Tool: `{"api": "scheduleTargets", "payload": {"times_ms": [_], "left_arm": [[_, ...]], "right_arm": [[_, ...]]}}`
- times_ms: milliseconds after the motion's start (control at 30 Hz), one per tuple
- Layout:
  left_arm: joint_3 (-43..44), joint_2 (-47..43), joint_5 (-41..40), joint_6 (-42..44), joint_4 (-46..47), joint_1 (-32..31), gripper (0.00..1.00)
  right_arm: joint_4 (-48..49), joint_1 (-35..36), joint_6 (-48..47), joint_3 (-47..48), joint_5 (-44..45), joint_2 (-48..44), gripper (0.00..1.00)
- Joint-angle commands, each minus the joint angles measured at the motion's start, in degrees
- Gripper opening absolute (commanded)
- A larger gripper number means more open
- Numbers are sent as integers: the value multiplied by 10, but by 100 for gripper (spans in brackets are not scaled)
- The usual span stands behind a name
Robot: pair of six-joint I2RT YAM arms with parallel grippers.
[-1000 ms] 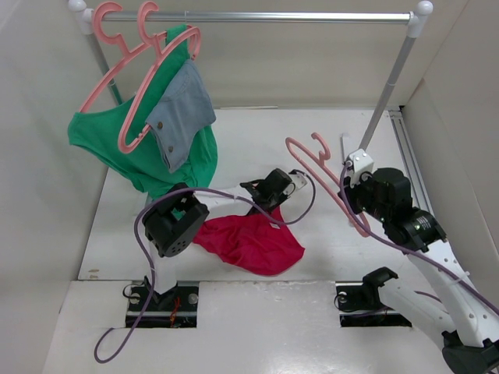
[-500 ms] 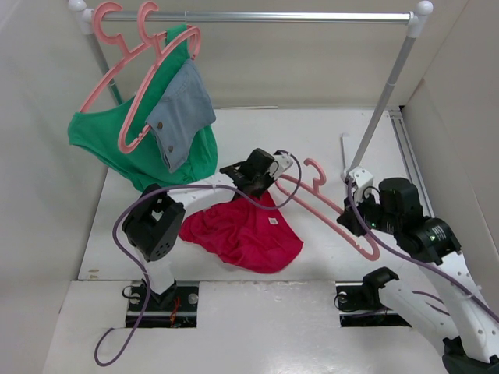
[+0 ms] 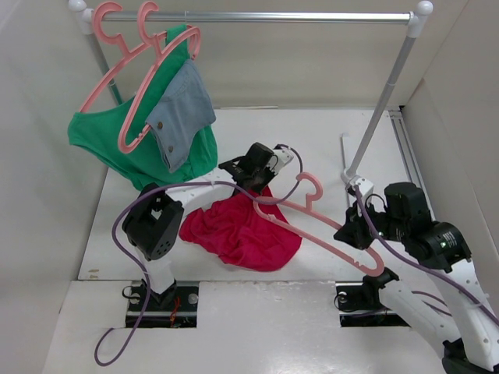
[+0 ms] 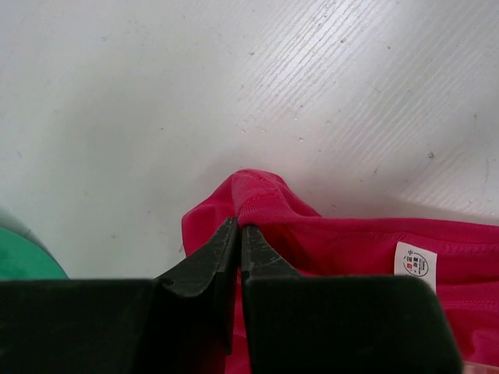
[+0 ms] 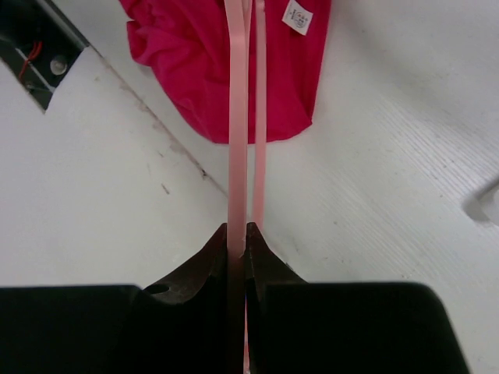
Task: Place the t-shirt on the hanger
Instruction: Place tshirt on hanger
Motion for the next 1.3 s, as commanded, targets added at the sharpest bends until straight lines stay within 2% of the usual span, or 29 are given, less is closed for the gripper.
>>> {"api": "scheduleTargets", "payload": {"times_ms": [0,133,367,567,1100,1267], "left_arm": [[22,7,5,2,-2,-1,0],[22,7,11,2,-2,-1,0],[22,1,16,22,-13,-1,0],[22,1,27,27,-13,-1,0],[55,12,49,16,-30,-1,0],[83,7,67,-1,-36,-1,0]], "right_arm": [[20,2,5,26,-54,-13,0],[25,2,12,16,-29,-19,0],[26,2,17,15,66,3,0],[38,2,-1,21,82,23,0],[121,2,37,-38,41,18,0],[184,2,67,-64,3,12,0]]}}
